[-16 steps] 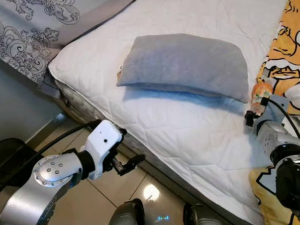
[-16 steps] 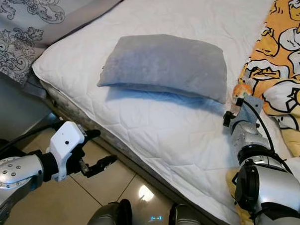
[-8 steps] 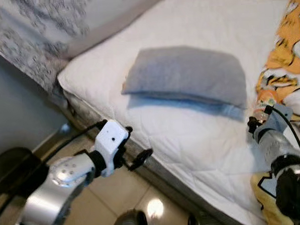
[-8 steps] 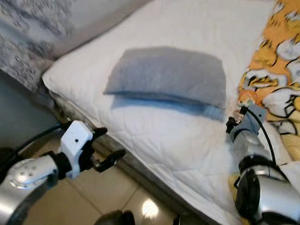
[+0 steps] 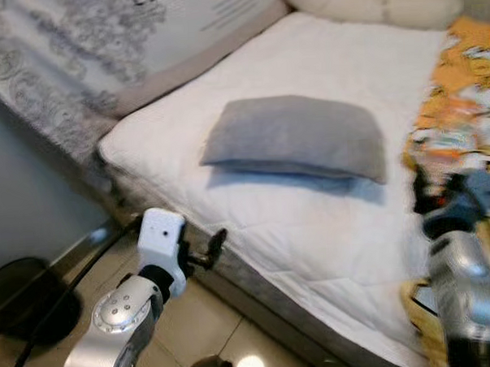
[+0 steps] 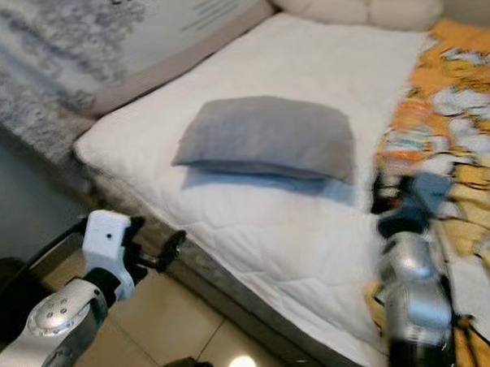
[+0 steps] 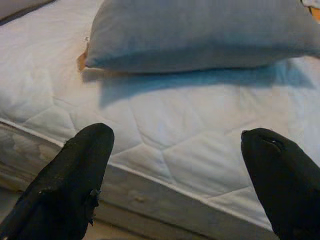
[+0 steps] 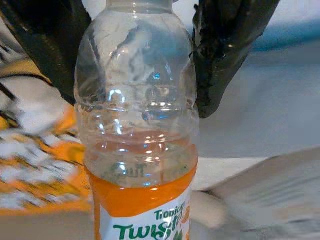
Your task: Clean up the room
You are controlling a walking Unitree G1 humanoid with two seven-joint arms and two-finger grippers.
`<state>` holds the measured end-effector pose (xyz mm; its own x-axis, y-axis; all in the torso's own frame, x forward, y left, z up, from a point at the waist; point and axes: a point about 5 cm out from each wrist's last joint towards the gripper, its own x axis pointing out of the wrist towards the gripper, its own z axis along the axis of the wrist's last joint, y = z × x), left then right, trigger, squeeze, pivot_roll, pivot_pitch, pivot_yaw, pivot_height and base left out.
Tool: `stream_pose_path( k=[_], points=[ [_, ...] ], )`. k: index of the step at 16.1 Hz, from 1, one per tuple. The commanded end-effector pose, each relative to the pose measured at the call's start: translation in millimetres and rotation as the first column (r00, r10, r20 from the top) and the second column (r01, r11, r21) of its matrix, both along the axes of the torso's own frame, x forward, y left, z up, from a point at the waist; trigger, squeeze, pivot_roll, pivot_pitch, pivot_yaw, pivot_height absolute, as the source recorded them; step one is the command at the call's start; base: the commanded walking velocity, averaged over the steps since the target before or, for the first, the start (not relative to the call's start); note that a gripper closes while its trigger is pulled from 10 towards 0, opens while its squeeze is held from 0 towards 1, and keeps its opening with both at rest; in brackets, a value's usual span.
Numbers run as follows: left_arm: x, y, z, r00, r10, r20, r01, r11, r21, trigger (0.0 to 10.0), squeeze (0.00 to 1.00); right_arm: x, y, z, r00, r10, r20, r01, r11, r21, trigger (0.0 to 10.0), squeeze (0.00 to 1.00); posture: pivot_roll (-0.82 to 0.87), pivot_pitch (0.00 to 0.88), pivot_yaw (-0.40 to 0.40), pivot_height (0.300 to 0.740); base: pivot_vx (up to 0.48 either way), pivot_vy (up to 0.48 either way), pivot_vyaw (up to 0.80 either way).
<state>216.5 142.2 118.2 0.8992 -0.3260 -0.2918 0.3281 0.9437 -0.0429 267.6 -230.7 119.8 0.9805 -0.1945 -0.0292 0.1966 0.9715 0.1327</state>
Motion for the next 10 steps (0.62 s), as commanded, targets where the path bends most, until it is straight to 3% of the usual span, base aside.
stream_pose_path(
  k=[1, 2, 3, 5, 6, 8, 10],
  points=[
    [0.2, 6.3, 0, 0.999, 0.041, 0.010, -0.042, 0.999, 0.023, 10.0, 0.00, -1.2, 16.3, 7, 0.996, 0.083, 0.013, -0.082, 0.996, -0.022, 10.0, 0.00, -0.05, 0.000, 0.055, 0.740, 0.000, 0.000, 0.00],
    [0.6, 7.4, 0, 0.997, 0.069, 0.021, -0.069, 0.997, 0.031, 10.0, 0.00, -13.3, 33.9, 7, 0.989, 0.150, 0.006, -0.150, 0.988, -0.028, 10.0, 0.00, -0.04, 0.000, 0.045, 0.740, 0.000, 0.000, 0.80],
    [1.7, 8.8, 2, 0.995, 0.095, 0.043, -0.098, 0.994, 0.058, 10.0, 0.00, -20.8, 41.2, 1, 0.987, 0.156, -0.033, -0.156, 0.988, -0.003, 10.0, 0.00, -0.04, 0.000, 0.043, 0.740, 0.000, 0.000, 0.80],
    [5.7, 17.8, 8, 0.978, 0.159, 0.135, -0.179, 0.972, 0.154, 10.0, 0.00, -26.4, 56.3, 2, 0.975, 0.215, -0.057, -0.216, 0.976, -0.002, 10.0, 0.00, -0.04, 0.000, 0.049, 0.740, 0.000, 0.000, 0.80],
    [6.4, 22.0, 7, 0.975, 0.177, 0.135, -0.199, 0.965, 0.168, 10.0, 0.00, -27.7, 64.2, 1, 0.963, 0.261, -0.072, -0.263, 0.965, -0.017, 10.0, 0.00, -0.04, 0.000, 0.046, 0.740, 0.000, 0.000, 0.80],
    [7.5, 27.0, 7, 0.974, 0.172, 0.150, -0.203, 0.954, 0.222, 10.0, 0.00, -26.7, 71.9, -4, 0.952, 0.292, -0.096, -0.295, 0.955, -0.018, 10.0, 0.00, 0.00, 0.000, 0.039, 0.740, 0.000, 0.000, 0.80],
    [9.8, 32.3, 9, 0.972, 0.176, 0.156, -0.208, 0.951, 0.226, 10.0, 0.00, -27.3, 76.7, -11, 0.952, 0.283, -0.119, -0.282, 0.959, 0.018, 10.0, 0.00, 0.01, 0.000, 0.053, 0.740, 0.000, 0.000, 0.80]
  ],
)
